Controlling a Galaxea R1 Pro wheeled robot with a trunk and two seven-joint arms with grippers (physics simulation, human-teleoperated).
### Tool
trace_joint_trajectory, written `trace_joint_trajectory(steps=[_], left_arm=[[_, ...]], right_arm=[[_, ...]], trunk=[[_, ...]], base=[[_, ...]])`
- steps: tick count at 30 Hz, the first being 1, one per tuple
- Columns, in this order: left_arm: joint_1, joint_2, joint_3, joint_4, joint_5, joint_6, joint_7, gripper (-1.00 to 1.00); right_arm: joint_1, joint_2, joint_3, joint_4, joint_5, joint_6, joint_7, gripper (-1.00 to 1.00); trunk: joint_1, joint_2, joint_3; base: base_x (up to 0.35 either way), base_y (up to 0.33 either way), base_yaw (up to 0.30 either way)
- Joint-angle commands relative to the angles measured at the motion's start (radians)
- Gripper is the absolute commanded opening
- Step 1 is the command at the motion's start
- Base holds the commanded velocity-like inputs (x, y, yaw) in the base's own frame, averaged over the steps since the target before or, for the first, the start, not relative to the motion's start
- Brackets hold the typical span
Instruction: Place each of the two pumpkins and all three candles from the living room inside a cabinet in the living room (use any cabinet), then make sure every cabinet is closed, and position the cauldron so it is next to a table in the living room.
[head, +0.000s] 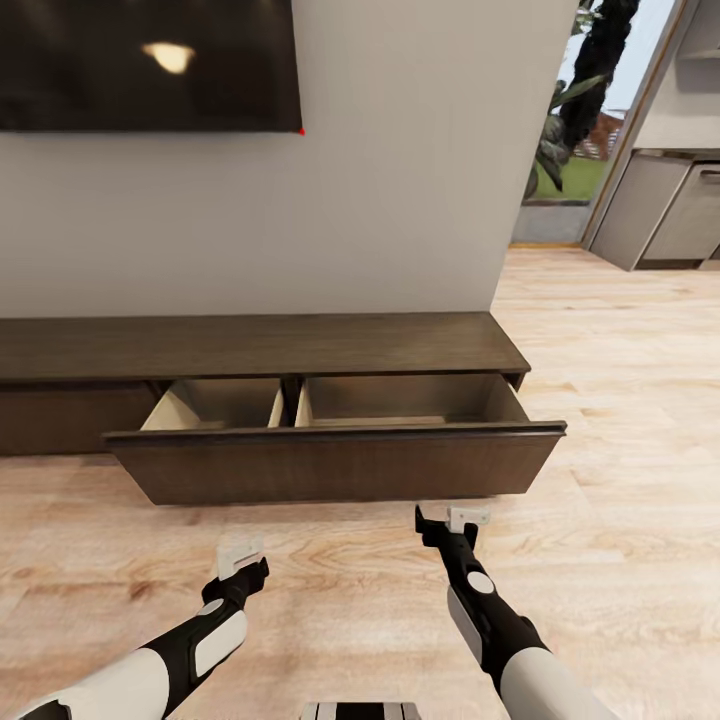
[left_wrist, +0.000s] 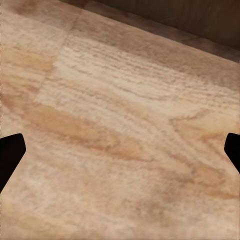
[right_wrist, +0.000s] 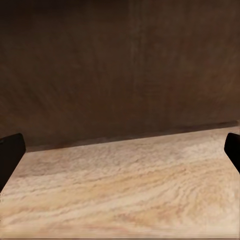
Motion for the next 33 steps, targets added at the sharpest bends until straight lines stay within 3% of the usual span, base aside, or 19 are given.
trace_joint_trajectory(steps=[1,26,31,33], left_arm=[[-0.001,0.002,-0.008,-0.002,0.008,-0.004,0.007,1.0],[-0.001,0.007,-0.006,0.005,0.016,-0.002,0.003,1.0],[-0.001,0.008,-0.005,0.007,0.017,-0.001,0.003,1.0],[-0.001,0.008,-0.005,0.008,0.017,-0.001,0.004,1.0]], right_arm=[[-0.001,0.001,-0.004,0.001,0.003,-0.003,0.0,1.0],[0.001,0.0,0.02,0.016,0.004,0.01,0.001,1.0],[0.001,-0.001,0.021,0.016,0.005,0.064,0.002,1.0],[0.0,-0.002,0.021,0.016,0.005,0.121,0.003,1.0]], trunk=[[0.0,0.0,-0.001],[0.0,0.0,-0.001],[0.0,0.0,-0.001],[0.0,0.0,-0.001]], base=[[0.0,0.0,0.0],[0.099,0.0,0.0],[0.014,0.0,0.0],[0.003,0.0,0.0]])
